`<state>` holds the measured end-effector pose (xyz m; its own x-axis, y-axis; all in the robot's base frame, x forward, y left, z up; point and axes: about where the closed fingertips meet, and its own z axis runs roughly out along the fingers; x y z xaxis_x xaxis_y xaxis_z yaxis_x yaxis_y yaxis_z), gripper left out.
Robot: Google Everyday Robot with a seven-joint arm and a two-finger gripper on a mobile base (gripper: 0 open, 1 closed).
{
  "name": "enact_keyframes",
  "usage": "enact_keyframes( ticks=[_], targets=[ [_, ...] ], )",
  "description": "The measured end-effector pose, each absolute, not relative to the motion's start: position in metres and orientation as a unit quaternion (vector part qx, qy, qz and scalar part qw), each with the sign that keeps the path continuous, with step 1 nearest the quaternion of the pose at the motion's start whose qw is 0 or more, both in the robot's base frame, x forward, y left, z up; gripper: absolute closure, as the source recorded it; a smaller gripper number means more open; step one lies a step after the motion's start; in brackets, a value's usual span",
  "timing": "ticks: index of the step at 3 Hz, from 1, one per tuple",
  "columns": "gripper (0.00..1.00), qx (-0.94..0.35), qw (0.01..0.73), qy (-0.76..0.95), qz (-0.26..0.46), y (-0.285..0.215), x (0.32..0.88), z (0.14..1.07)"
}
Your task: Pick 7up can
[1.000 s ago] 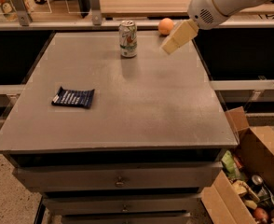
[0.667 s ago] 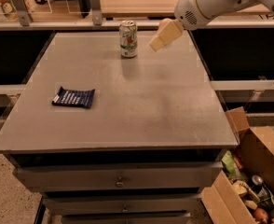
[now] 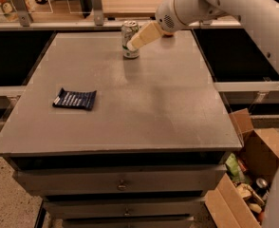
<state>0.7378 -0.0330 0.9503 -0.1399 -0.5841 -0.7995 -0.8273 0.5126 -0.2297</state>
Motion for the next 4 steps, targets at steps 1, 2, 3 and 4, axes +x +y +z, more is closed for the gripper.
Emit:
enact_keyframes(
  ticks=[1,2,3,4],
  targets=[
    [0.0,-0.471,0.457,0.738,0.158,-0.011,0.755,0.939],
    [0.0,-0.464,0.45,0.74,0.185,0.007,0.771,0.919],
    [0.0,-0.467,0.442,0.739,0.201,0.024,0.788,0.907],
    [0.0,-0.466,0.426,0.748,0.204,0.035,0.809,0.892]
  ],
)
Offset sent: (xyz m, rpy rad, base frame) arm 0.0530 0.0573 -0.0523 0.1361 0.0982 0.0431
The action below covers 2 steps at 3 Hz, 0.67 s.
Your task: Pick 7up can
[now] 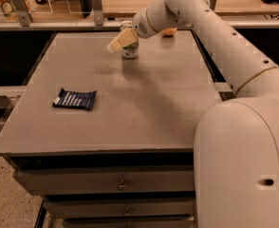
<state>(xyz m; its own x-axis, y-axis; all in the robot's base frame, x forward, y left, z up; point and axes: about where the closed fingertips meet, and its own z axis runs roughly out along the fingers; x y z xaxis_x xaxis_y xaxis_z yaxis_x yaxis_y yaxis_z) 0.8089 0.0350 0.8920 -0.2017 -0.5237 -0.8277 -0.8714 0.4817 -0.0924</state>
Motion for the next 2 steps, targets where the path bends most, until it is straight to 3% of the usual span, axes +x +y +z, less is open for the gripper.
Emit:
enact_keyframes(
  ticks=[1,2],
  targets=[
    [0.16,-0.464,0.412,0.756,0.208,0.0409,0.8254,0.8787],
    [0.4,-0.463,0.404,0.76,0.21,0.044,0.8351,0.8709]
  ],
)
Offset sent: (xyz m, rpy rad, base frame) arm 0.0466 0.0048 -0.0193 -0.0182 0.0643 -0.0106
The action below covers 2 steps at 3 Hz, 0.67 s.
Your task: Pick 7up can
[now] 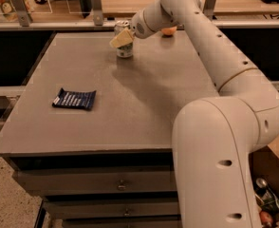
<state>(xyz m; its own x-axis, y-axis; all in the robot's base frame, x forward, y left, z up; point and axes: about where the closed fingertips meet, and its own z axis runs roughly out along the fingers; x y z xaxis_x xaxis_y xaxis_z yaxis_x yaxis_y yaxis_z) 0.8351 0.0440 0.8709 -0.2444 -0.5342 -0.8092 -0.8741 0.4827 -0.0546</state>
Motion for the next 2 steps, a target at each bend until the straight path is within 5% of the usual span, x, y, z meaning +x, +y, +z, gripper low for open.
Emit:
enact_keyframes(
  ticks=[2],
  targets=[
    [0.87,-0.466,0.422,0.747,0.216,0.03,0.828,0.893]
  ],
)
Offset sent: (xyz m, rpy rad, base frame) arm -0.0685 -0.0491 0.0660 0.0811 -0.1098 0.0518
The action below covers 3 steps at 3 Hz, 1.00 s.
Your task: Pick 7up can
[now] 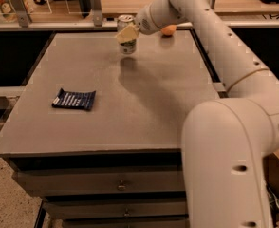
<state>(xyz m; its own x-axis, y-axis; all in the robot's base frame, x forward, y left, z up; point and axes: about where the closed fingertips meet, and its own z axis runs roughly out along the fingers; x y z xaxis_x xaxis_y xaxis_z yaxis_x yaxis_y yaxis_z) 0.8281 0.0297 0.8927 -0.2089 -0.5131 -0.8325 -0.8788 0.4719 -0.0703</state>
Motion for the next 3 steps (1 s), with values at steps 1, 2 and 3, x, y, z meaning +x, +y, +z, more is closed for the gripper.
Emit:
enact_keyframes(
  ticks=[1,2,3],
  targets=[
    [1.0,-0.472,0.446,0.725,0.231,0.009,0.789,0.925],
    [1.0,-0.479,0.467,0.703,0.241,-0.009,0.755,0.958],
    [1.0,-0.479,0.466,0.704,0.241,-0.009,0.755,0.956]
  ],
)
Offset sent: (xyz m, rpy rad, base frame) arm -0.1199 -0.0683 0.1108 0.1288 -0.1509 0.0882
